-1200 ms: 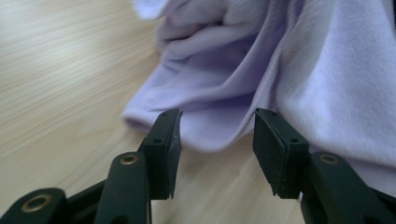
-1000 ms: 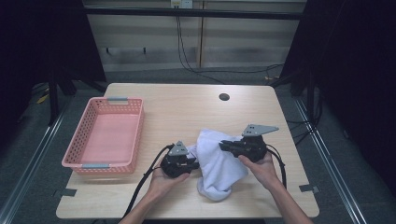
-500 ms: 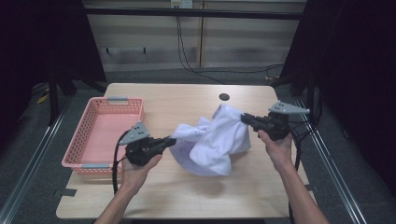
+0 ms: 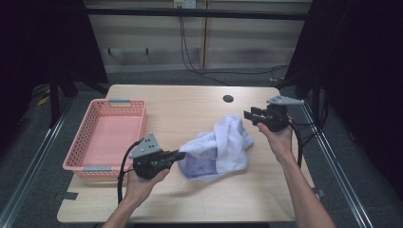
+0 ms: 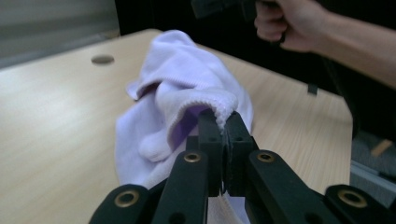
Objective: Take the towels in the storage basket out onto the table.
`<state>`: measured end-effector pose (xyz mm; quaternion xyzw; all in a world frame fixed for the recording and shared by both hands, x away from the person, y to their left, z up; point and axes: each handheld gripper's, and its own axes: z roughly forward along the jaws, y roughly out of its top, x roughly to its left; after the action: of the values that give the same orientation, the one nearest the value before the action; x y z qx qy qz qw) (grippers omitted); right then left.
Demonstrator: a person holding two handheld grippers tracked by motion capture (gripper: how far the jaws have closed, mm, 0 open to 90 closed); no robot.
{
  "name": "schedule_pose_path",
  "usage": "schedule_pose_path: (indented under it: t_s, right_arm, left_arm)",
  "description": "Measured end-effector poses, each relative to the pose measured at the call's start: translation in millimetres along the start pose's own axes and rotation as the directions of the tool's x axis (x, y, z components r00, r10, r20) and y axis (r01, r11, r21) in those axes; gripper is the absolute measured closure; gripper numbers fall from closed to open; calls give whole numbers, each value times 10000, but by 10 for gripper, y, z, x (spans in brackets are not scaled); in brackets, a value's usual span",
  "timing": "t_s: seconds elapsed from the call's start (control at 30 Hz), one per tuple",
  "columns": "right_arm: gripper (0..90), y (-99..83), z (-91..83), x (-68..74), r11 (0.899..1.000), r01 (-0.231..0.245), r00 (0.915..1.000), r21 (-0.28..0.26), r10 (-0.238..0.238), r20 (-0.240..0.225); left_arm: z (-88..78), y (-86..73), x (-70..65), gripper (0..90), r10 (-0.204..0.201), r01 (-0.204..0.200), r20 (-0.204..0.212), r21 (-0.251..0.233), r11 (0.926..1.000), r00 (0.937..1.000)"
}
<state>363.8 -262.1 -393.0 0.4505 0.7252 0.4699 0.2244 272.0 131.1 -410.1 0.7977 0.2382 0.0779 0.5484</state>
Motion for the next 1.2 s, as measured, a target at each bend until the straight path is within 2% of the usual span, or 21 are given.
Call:
schedule_pose_path:
  t_s: [0.07, 0.1, 0.17, 0.27, 0.33, 0.4, 0.47, 0.5, 0.53, 0.6, 0.67, 0.7, 0.8, 0.83, 0.87, 0.9, 0.93, 1.03, 1.1, 1.17, 1.2]
  right_arm:
    - [574, -107, 14, 56, 9996, 46, 9996, 263, -38, -281]
    - [550, -159, 19, 98, 9992, 148, 9978, 365, -124, -653]
    - [511, -262, 25, 222, 9981, 299, 9936, 546, -237, -1106]
    - [458, -388, 61, 437, 9940, 766, 9822, 781, -618, -1775]
    - [433, -444, 110, 553, 9894, 1109, 9792, 943, -925, -1808]
    - [502, -490, 185, 610, 9842, 1294, 9785, 1207, -1070, -1764]
    - [721, -532, 257, 619, 9798, 1387, 9784, 1440, -1131, -1730]
    - [783, -541, 264, 614, 9806, 1342, 9792, 1427, -1091, -1713]
    - [808, -548, 266, 600, 9842, 1188, 9802, 1311, -952, -1734]
    - [822, -546, 266, 574, 9872, 967, 9795, 1271, -717, -1880]
    - [823, -535, 242, 548, 9901, 773, 9801, 1168, -540, -1909]
    - [821, -526, 224, 524, 9922, 622, 9765, 1083, -380, -2123]
    - [813, -503, 185, 505, 9939, 478, 9711, 991, -230, -2375]
    - [809, -500, 176, 501, 9940, 488, 9703, 977, -240, -2409]
    - [807, -496, 164, 493, 9942, 536, 9704, 934, -298, -2398]
    - [807, -490, 146, 484, 9944, 525, 9727, 916, -301, -2303]
    - [808, -481, 123, 461, 9954, 468, 9750, 841, -272, -2205]
    - [820, -434, 21, 342, 9980, 199, 9857, 592, -97, -1683]
    - [826, -393, -59, 232, 9993, 5, 9920, 379, 43, -1265]
    - [830, -355, -148, 127, 9997, -106, 9950, 229, 129, -989]
    - [830, -340, -186, 79, 9997, -183, 9968, 188, 197, -768]
  left_arm:
    - [23, -68, 20, 816, -129, 130, -17, 191, 9997, 9999]
    - [23, -95, 37, 800, -195, 194, 34, 245, 9995, 9998]
    - [9, -116, 65, 765, -239, 243, -191, 213, 9995, 9995]
    - [-27, -89, 141, 664, -480, 474, -378, -183, 9987, 9981]
    - [-9, -78, 215, 619, -643, 623, -488, -415, 9972, 9967]
    - [60, -93, 293, 567, -911, 887, -496, -486, 9949, 9946]
    - [146, -112, 337, 551, -1019, 998, -543, -411, 9942, 9933]
    - [213, -126, 365, 529, -1056, 1051, -438, -138, 9944, 9934]
    - [319, -158, 403, 499, -1214, 1218, -178, 302, 9921, 9925]
    - [457, -227, 418, 464, -1078, 1102, -336, 801, 9907, 9936]
    - [625, -317, 421, 448, -1138, 1126, 19, 1336, 9846, 9935]
    - [673, -341, 411, 429, -1109, 1076, 151, 1444, 9837, 9937]
    - [865, -409, 355, 460, -1023, 920, 356, 2220, 9707, 9941]
    - [921, -435, 344, 527, -1095, 971, 357, 2516, 9629, 9934]
    - [962, -470, 327, 663, -1013, 883, 357, 2654, 9601, 9942]
    - [984, -501, 304, 762, -828, 683, 430, 2677, 9611, 9956]
    - [983, -507, 286, 805, -774, 644, 371, 2728, 9599, 9963]
    - [878, -447, 255, 839, -637, 562, 170, 2837, 9573, 9978]
    - [716, -414, 225, 840, -469, 388, 219, 2831, 9583, 9987]
    - [553, -414, 196, 841, -513, 461, 131, 2624, 9639, 9986]
    - [457, -423, 180, 841, -698, 640, 147, 2461, 9671, 9975]
